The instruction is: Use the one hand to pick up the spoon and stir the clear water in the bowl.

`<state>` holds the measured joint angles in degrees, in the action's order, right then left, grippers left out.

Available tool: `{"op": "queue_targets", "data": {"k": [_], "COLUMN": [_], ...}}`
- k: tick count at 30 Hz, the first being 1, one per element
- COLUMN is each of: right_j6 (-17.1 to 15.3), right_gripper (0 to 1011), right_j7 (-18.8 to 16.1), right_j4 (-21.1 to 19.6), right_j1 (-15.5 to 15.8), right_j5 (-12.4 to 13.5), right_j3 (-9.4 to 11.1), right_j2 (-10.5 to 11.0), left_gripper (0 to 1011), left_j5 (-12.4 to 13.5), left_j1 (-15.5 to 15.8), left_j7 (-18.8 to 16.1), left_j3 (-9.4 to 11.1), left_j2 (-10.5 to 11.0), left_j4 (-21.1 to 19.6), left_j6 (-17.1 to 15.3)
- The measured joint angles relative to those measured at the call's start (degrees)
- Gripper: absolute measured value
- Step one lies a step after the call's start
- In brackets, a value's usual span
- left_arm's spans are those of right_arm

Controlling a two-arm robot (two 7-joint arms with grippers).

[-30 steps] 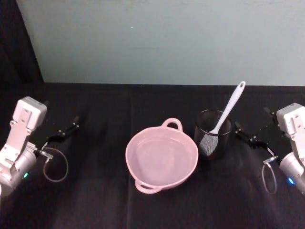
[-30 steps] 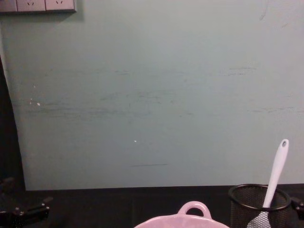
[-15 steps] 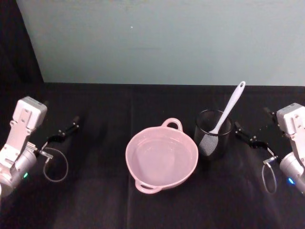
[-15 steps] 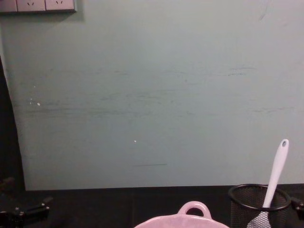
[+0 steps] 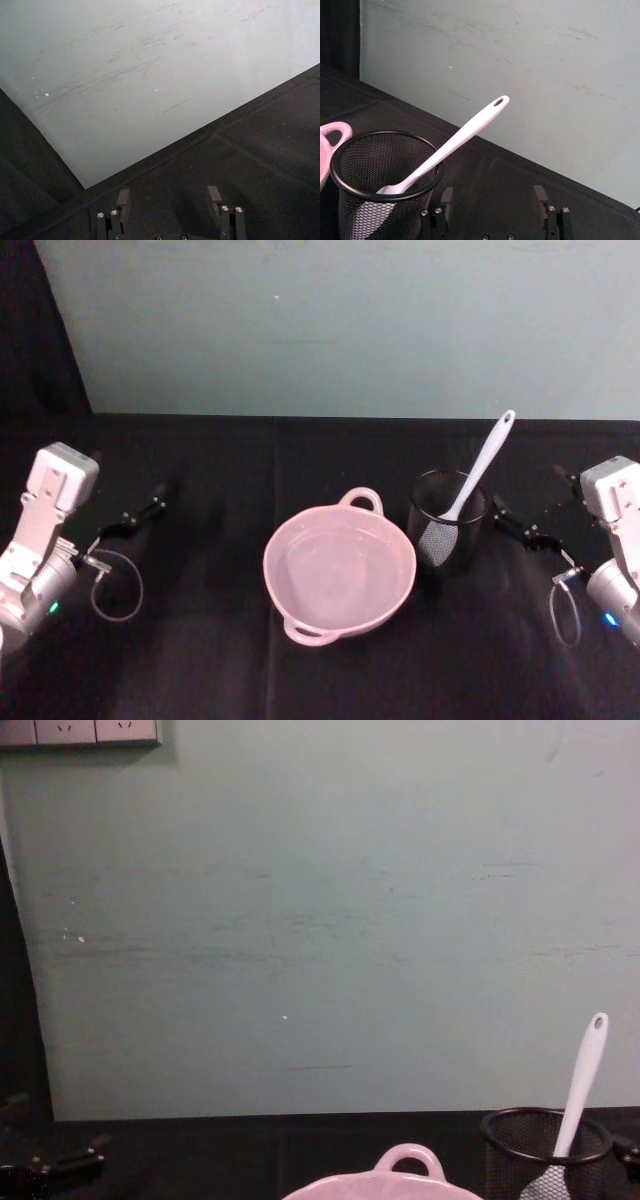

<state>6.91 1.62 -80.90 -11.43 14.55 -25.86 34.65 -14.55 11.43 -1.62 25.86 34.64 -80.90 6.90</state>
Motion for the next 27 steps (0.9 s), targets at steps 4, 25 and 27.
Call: {"op": "queue_targets", "data": {"k": [4, 25, 27], "right_j6": [0.0, 0.0, 0.0], "right_gripper": [1002, 1002, 1002], "right_j7": [0.0, 0.0, 0.0], "right_j4": [0.0, 0.0, 0.0], "right_j1": [0.0, 0.0, 0.0], "right_j5": [0.0, 0.0, 0.0], "right_j3": [0.0, 0.0, 0.0], "right_j2": [0.0, 0.0, 0.0], "left_gripper": [1005, 1005, 1005], "left_j5": [0.0, 0.0, 0.0], "left_j1": [0.0, 0.0, 0.0], "left_j7": [0.0, 0.0, 0.0], "left_j3": [0.0, 0.0, 0.0], "left_j2": [0.0, 0.0, 0.0], "left_j4": [0.0, 0.0, 0.0], "left_j6": [0.0, 0.0, 0.0]}}
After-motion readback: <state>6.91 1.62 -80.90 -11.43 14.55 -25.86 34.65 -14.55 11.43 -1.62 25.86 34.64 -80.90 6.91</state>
